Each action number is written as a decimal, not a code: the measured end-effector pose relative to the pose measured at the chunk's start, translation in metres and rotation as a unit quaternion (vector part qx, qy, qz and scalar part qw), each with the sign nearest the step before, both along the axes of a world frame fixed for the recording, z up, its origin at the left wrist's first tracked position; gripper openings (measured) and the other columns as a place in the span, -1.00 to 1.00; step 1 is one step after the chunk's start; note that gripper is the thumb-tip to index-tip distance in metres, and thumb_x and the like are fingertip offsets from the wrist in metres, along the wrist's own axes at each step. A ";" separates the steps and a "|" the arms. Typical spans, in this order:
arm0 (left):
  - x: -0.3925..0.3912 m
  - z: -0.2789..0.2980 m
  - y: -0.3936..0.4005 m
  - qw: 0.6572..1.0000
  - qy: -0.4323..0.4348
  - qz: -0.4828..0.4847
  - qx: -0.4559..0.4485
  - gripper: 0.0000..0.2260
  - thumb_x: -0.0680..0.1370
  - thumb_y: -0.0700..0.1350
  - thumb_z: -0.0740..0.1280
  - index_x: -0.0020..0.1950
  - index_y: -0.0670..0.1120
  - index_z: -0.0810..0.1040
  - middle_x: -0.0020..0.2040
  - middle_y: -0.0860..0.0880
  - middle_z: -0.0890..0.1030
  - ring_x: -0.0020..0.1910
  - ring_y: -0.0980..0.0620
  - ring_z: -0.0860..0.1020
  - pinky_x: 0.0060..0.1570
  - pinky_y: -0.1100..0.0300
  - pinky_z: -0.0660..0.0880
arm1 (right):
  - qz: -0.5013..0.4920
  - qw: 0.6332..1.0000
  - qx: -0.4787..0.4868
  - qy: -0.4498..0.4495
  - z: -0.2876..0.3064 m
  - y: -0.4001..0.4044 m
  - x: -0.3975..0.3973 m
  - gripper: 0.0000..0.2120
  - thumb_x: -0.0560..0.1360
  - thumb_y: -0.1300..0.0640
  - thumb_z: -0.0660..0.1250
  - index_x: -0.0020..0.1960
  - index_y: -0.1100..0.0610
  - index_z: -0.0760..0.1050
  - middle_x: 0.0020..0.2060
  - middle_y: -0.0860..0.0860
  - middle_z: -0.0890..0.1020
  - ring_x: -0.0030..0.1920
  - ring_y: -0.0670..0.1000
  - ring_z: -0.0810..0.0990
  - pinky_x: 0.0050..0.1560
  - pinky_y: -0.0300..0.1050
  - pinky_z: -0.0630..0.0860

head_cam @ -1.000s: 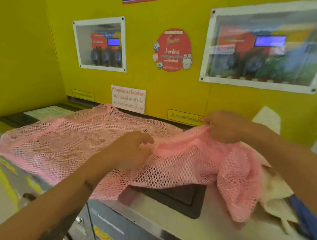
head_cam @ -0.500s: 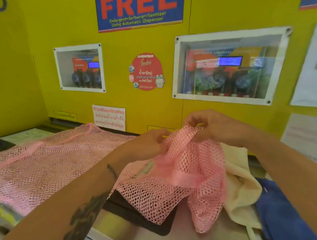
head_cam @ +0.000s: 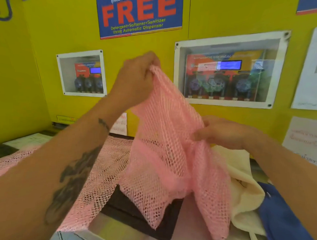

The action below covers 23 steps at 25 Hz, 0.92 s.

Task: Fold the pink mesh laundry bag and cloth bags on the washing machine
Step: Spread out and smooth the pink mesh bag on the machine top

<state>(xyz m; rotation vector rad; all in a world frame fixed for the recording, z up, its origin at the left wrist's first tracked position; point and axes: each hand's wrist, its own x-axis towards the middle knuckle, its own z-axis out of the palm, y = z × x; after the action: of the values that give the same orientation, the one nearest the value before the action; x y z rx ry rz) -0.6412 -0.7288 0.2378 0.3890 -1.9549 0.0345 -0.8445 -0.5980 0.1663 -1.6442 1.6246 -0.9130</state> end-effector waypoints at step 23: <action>0.119 -0.123 0.021 0.762 -0.498 -0.010 0.414 -0.93 0.52 -0.08 0.37 -0.16 0.05 0.60 -0.21 0.08 0.67 -0.19 0.12 0.66 -0.05 0.12 0.54 | 0.162 0.858 0.164 0.458 -0.084 -0.014 0.094 -0.76 0.40 0.11 0.41 0.00 -0.07 0.41 -0.03 -0.12 0.50 -0.01 0.00 0.52 -0.02 0.00 0.55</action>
<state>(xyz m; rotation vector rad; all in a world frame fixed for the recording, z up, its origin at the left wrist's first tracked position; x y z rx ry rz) -0.5226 -0.7079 0.1145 1.0945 -2.9659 -0.8305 -0.7501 -0.6124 0.0823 -2.1361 1.8195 0.4076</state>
